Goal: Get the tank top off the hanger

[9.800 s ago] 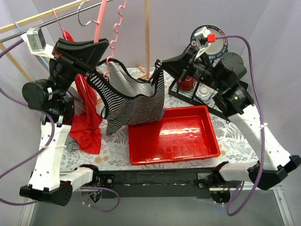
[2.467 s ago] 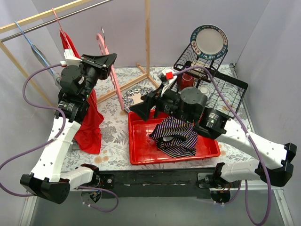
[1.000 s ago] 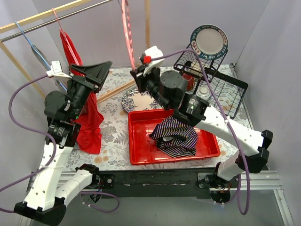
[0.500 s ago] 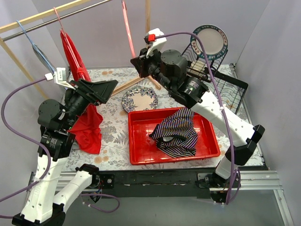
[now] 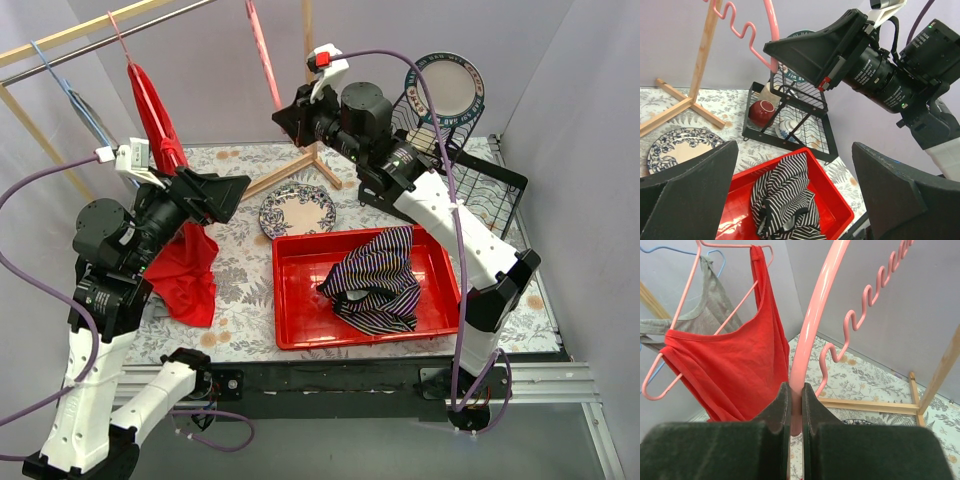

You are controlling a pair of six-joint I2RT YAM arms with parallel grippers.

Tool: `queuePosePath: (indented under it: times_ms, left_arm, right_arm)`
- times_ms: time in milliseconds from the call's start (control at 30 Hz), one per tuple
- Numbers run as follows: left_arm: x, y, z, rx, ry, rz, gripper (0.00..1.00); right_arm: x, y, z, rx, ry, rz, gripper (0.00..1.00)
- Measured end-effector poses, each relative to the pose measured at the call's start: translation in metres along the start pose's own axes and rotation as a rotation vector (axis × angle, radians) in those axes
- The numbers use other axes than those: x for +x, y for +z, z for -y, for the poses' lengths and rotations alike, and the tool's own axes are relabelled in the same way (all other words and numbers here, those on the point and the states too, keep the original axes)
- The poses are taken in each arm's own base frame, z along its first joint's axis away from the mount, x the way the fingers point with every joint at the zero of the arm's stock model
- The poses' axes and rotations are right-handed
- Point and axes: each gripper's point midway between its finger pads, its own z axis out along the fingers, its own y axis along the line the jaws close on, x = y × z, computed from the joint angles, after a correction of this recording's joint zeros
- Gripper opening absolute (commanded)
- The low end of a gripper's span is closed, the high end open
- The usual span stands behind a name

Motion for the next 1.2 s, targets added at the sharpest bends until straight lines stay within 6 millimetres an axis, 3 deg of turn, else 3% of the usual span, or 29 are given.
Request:
queuePosePath:
  times_ms: [133, 367, 567, 867, 1200]
  left_arm:
    - [0.002, -0.001, -0.003, -0.012, 0.019, -0.009, 0.98]
    - [0.006, 0.003, -0.009, -0.029, 0.030, -0.028, 0.98]
    - [0.004, 0.004, -0.009, -0.034, 0.035, -0.027, 0.98]
    - [0.004, 0.005, -0.009, -0.038, 0.032, -0.026, 0.98]
    - [0.004, 0.006, -0.010, -0.040, 0.026, -0.029, 0.98]
  right_arm:
    - [0.000, 0.001, 0.008, 0.006, 0.003, -0.001, 0.01]
    - [0.002, 0.002, 0.002, -0.031, 0.003, 0.007, 0.01]
    - [0.012, -0.008, 0.002, -0.036, 0.007, -0.010, 0.01]
    - [-0.012, -0.026, -0.003, -0.049, 0.003, 0.056, 0.01]
    - [-0.020, -0.022, -0.005, -0.055, -0.002, 0.081, 0.01]
